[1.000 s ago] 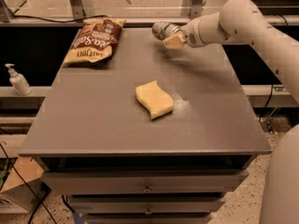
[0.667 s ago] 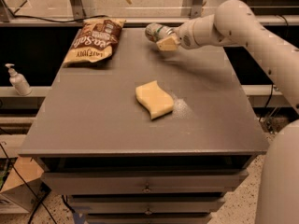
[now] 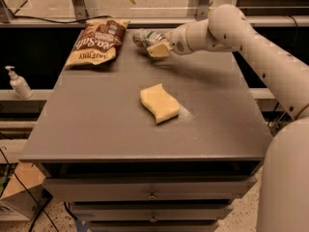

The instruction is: Move 7up can near brown chip bag

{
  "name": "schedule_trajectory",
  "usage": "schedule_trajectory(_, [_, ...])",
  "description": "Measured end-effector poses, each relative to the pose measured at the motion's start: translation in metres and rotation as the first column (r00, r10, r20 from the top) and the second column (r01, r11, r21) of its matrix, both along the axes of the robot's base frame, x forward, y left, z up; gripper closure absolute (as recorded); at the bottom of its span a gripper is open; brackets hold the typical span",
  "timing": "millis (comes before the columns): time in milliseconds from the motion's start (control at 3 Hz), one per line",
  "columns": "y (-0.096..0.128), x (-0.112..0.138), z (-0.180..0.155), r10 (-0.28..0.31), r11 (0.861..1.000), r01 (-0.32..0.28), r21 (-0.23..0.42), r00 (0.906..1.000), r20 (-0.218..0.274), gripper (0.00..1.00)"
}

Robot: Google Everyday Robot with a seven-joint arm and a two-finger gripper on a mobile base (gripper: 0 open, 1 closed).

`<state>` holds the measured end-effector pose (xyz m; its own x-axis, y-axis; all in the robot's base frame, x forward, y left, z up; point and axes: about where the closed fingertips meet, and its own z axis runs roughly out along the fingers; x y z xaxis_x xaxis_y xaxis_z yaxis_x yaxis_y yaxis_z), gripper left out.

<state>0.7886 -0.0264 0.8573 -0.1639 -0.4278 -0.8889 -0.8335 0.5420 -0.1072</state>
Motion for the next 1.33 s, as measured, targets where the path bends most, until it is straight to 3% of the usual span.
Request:
schedule_trajectory(667, [0.054,-0.015,-0.015,0.132,0.991,-0.133,-0.012,0.9905,-0.038,0.60])
schedule_trajectory(1333, [0.080,-0.022,-0.012,0.191,0.982,-0.191,0.003,0.9809,-0.035,0.13])
